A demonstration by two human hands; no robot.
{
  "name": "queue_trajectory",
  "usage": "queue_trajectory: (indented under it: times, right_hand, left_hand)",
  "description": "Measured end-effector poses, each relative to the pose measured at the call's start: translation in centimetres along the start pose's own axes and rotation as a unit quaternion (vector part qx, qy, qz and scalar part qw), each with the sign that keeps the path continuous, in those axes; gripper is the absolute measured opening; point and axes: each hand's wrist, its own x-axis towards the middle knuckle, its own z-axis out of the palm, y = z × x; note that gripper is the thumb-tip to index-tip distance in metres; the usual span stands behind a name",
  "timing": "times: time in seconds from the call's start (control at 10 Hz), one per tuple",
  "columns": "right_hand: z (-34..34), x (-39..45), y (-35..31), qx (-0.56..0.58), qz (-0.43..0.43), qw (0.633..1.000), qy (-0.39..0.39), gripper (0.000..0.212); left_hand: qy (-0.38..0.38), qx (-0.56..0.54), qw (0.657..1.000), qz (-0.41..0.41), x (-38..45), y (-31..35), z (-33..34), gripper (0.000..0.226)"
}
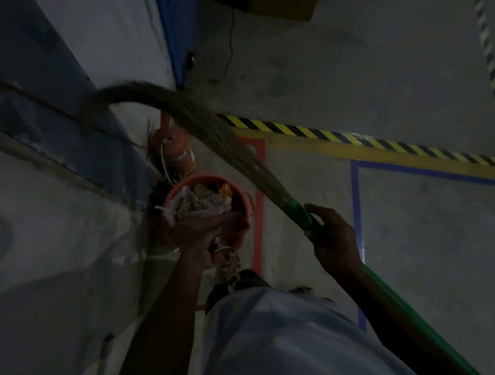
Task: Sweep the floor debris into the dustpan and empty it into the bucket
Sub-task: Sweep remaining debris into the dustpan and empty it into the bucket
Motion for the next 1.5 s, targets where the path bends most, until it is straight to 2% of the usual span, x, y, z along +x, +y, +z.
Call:
queue_trajectory:
  times: [0.1,0.3,0.5,0.7,0.9,1.1,1.2,1.4,1.5]
  right_hand:
    - [-0.6,-0.8,0.7,0.005,0.057,0.998,0.013,0.051]
    - [-1.7,-1.7,3.4,0.012,0.107,0.992,0.061,0.051]
    - [-3.5,-2.4,7.7,0.027,0.168,0.978,0.117,0.049]
    - [-4.6,-5.7,13.1,0.062,0.242,0.960,0.127,0.049]
    - [-5.3,-9.9,20.0,0.089,0.285,0.948,0.110,0.045]
    - [-5.3,-13.5,27.3,0.088,0.307,0.946,0.058,0.042]
    - [-4.2,-14.8,31.2,0.073,0.300,0.951,0.018,0.044]
    - [1.8,-16.9,37.3,0.070,0.292,0.953,-0.036,0.047]
    - [6.2,-17.8,40.5,0.061,0.304,0.950,-0.049,0.047]
  left_hand:
    - [0.007,0.003,0.999,-0.040,0.5,-0.1,0.2,0.018]
    - [0.019,0.051,0.998,-0.033,0.7,-0.7,0.5,0.042]
    - [0.022,0.119,0.992,-0.019,0.0,-0.1,2.6,0.045]
    - [0.032,0.211,0.977,0.000,-1.6,-2.2,6.9,0.039]
    - [0.037,0.288,0.956,-0.028,-1.2,-8.6,11.0,0.043]
    - [0.064,0.314,0.945,-0.063,0.1,-16.9,14.0,0.046]
    - [0.085,0.282,0.952,-0.082,2.0,-21.5,13.7,0.039]
    - [0.111,0.294,0.941,-0.124,6.3,-30.0,10.7,0.044]
    - [0.092,0.323,0.934,-0.124,10.2,-33.0,8.9,0.045]
